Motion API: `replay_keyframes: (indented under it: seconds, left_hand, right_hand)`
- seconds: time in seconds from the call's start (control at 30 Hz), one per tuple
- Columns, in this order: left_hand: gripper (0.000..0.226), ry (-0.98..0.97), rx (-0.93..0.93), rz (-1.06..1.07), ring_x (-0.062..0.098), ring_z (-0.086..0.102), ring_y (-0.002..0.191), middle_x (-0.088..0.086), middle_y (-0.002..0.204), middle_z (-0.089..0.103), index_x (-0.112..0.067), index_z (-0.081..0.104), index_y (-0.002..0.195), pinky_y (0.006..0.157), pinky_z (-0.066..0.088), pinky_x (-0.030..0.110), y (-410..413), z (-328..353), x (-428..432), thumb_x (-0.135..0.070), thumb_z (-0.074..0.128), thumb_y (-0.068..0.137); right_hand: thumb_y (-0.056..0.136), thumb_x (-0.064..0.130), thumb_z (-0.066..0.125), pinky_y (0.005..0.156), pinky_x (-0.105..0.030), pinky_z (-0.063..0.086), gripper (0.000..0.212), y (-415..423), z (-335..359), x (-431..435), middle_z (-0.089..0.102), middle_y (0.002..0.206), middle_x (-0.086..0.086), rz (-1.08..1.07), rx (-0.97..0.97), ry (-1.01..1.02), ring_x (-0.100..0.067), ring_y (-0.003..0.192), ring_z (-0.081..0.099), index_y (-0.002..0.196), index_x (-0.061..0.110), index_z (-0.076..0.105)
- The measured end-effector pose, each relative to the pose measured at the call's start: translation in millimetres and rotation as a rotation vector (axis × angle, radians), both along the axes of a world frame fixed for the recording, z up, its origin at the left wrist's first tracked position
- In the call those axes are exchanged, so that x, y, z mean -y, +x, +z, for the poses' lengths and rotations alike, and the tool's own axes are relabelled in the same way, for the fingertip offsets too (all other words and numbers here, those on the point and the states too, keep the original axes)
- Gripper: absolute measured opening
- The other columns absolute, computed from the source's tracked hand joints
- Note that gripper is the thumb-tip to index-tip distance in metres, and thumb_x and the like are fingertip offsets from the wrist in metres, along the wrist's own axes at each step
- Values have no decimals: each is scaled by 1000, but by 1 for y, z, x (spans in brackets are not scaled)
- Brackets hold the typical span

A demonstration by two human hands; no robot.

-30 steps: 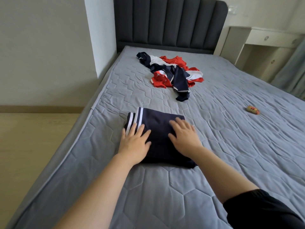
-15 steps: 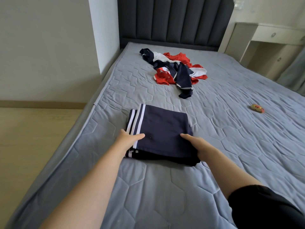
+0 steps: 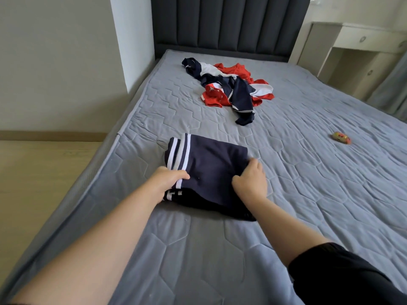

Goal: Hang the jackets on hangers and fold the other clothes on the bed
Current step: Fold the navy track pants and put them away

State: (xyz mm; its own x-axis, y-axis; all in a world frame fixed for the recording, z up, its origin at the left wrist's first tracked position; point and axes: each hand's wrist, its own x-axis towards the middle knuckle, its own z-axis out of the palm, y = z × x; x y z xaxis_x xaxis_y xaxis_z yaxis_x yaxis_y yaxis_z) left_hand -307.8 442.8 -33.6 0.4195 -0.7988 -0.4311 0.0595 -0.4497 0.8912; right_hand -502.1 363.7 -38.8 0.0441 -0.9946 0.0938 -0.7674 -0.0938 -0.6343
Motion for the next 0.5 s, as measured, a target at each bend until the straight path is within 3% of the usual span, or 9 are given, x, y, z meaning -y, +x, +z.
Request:
replay_keyframes:
  seconds: [0.07,0.17,0.33,0.5]
  left_hand:
    - [26,-25,108,-47,21,61,59,8,75,65,-5,66,96,50,49,25,5,13,9,-14,73,72]
    - [16,-27,216,-132,22,60,64,9,74,65,-7,67,88,55,47,25,18,32,20,-12,73,74]
    - [23,-16,400,-274,21,64,71,7,80,67,-8,63,90,61,50,28,30,74,43,-15,74,70]
    - [28,58,640,-404,24,68,80,8,88,70,-10,63,93,68,56,33,30,144,56,-18,73,68]
  right_hand:
    - [78,7,50,105,-38,31,64,12,1,9,39,140,-9,75,-120,-138,-30,128,36,140,10,31]
    - [78,2,49,112,-38,25,69,29,14,31,31,148,-9,191,-103,-162,-29,135,29,144,9,28]
    - [78,2,53,117,-36,17,78,62,42,52,19,155,-11,434,-236,-309,-30,141,20,148,9,20]
    - [77,14,63,119,-37,14,89,77,103,61,18,156,-16,490,-256,-324,-32,143,17,151,8,14]
